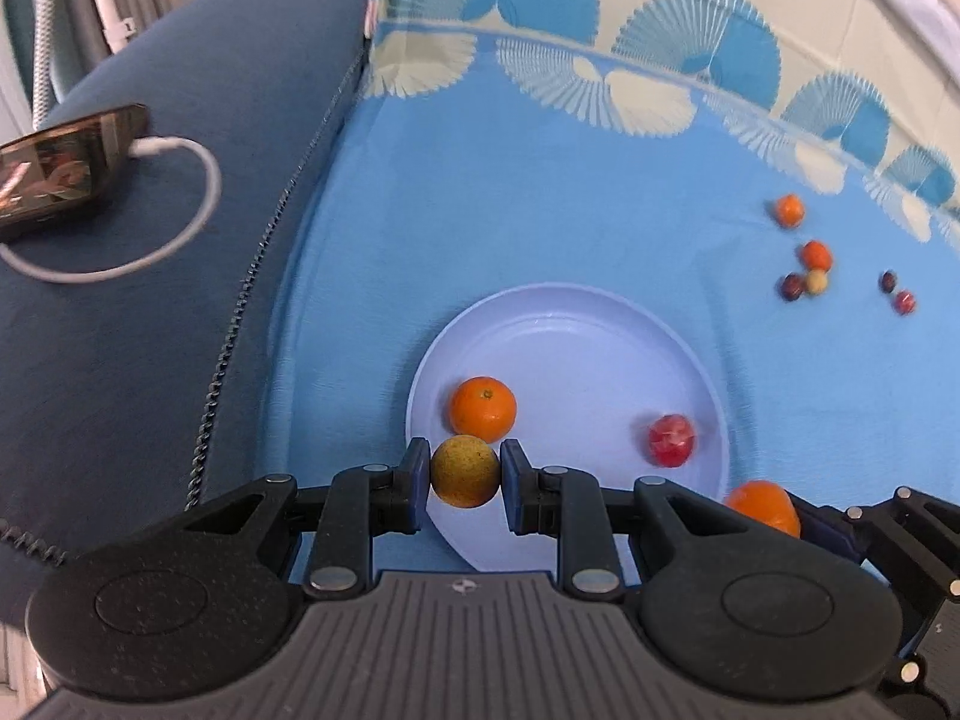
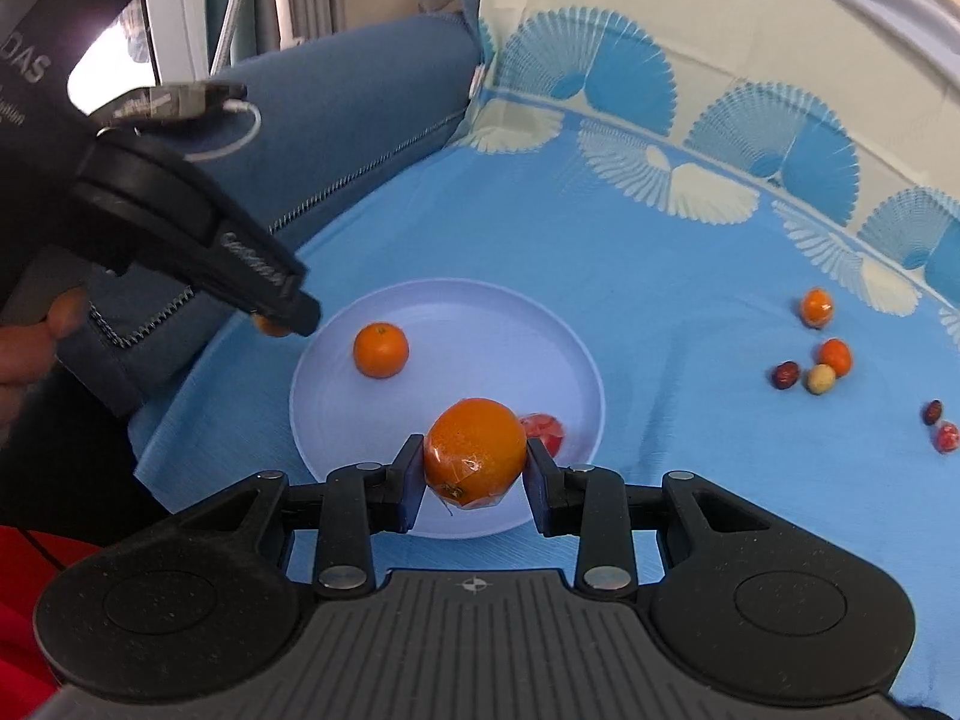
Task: Organize fruits
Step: 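Carry the yellow fruit with the left tool while the right tool carries the orange to the plate, then open both tools to drop the yellow fruit and orange onto the plate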
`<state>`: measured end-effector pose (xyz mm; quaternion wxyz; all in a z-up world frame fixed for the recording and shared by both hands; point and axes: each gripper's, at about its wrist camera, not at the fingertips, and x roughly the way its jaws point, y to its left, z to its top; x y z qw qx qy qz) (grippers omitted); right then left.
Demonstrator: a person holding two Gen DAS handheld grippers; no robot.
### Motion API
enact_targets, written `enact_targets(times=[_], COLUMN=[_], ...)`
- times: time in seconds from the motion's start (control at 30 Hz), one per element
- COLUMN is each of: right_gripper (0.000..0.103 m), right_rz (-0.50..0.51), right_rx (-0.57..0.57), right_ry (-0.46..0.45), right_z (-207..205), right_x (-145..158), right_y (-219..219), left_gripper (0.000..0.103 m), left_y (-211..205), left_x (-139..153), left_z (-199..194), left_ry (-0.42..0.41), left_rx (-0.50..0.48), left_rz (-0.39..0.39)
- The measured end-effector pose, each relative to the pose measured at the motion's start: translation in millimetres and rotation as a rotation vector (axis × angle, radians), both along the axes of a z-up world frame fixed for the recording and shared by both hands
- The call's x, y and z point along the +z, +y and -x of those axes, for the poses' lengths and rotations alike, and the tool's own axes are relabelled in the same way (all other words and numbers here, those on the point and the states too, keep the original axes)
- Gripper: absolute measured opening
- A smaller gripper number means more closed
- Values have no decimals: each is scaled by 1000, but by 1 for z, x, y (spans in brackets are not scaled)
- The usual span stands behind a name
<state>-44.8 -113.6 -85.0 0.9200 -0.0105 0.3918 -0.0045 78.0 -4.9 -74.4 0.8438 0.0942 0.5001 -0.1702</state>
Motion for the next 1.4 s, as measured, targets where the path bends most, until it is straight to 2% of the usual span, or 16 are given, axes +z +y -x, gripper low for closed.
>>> enact_targets(times=[0.2,0.53,0.57,0.6,0.63,0.67,0.7,0.73,0.8,0.87,1.0,1.1,1.4], right_gripper=[36,36,36,37,37,46,60,68,90,96,100,101,102], right_rz=[3,-16,-16,-18,-20,-25,-26,-24,-4,14,-5,-27,16], right_rx=[1,7,8,12,13,9,6,6,-6,-25,-35,-31,-47], right_ry=[55,126,128,131,136,137,131,122,96,78,84,72,-37], right_z=[-24,-51,-53,-55,-55,-57,-57,-56,-50,-40,-11,10,46], right_x=[-21,-50,-51,-52,-52,-51,-48,-44,-31,-19,1,14,47], right_y=[-6,-13,-13,-14,-13,-14,-16,-17,-17,-18,-15,-8,4], left_gripper=[27,27,35,64,82,103,103,103,103,103,103,103,103], left_y=[-17,-30,-30,-29,-29,-28,-27,-27,-28,-22,-6,1,18], left_x=[-27,-55,-54,-52,-48,-43,-36,-31,-24,-17,-3,8,31], left_z=[-19,-34,-35,-34,-34,-33,-31,-29,-29,-25,-3,18,62], left_ry=[56,90,83,71,58,35,1,-13,48,114,139,94,27], left_rx=[-28,-60,-64,-69,-67,-56,-40,-37,-46,-31,1,9,24], left_rz=[-43,-96,-79,-52,-39,-37,-37,-47,-90,-93,-78,-98,-102])
